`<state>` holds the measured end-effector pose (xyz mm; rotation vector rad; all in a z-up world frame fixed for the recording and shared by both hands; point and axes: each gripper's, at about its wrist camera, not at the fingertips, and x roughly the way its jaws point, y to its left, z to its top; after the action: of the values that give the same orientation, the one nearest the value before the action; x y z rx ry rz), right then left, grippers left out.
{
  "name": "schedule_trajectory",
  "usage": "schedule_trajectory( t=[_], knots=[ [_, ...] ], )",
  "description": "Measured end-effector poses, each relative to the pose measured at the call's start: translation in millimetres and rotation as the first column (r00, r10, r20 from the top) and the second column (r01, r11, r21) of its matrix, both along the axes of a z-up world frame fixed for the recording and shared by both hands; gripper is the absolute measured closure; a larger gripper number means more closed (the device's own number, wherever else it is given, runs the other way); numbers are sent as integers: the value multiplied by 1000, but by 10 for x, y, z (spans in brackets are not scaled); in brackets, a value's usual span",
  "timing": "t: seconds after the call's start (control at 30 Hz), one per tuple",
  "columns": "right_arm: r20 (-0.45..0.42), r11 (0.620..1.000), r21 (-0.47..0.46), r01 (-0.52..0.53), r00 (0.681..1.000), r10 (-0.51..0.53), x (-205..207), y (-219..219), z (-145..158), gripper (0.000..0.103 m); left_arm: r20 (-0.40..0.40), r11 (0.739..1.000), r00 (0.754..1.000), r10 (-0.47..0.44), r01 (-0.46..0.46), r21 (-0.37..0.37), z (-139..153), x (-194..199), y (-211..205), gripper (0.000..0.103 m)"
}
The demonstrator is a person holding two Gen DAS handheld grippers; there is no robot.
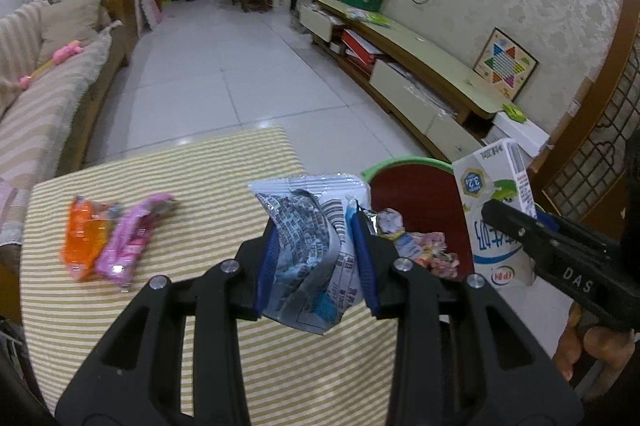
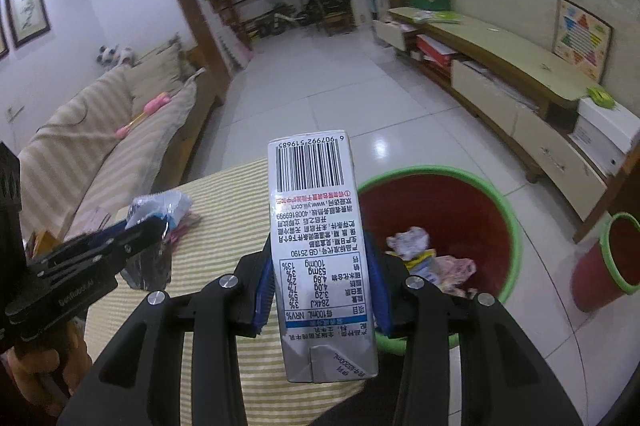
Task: Collect trash
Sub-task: 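Carry the plastic bag and milk carton over the red bin, then open both grippers to drop the bag and carton into the bin, then move both grippers back over the orange and pink wrappers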
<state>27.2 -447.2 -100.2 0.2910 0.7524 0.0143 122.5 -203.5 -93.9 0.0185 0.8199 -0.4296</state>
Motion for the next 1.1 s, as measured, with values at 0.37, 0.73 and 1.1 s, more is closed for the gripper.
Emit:
schedule_trajectory(
  t=[0.37, 0.73, 1.1],
  knots=[
    [-37, 990, 42, 133, 991, -132, 38, -703, -193, 64, -80, 992, 988, -129, 129, -14, -247, 279, -887, 69],
    [-48, 981, 2, 195, 980, -194, 113, -882, -362, 40, -89, 985, 982, -166, 169, 32, -409, 338, -1117, 33],
    [-62, 994, 64, 92, 994, -89, 14, -192, -292, 39, -24, 978, 995, 95, -89, 188, -499, 367, 367, 25]
  ],
)
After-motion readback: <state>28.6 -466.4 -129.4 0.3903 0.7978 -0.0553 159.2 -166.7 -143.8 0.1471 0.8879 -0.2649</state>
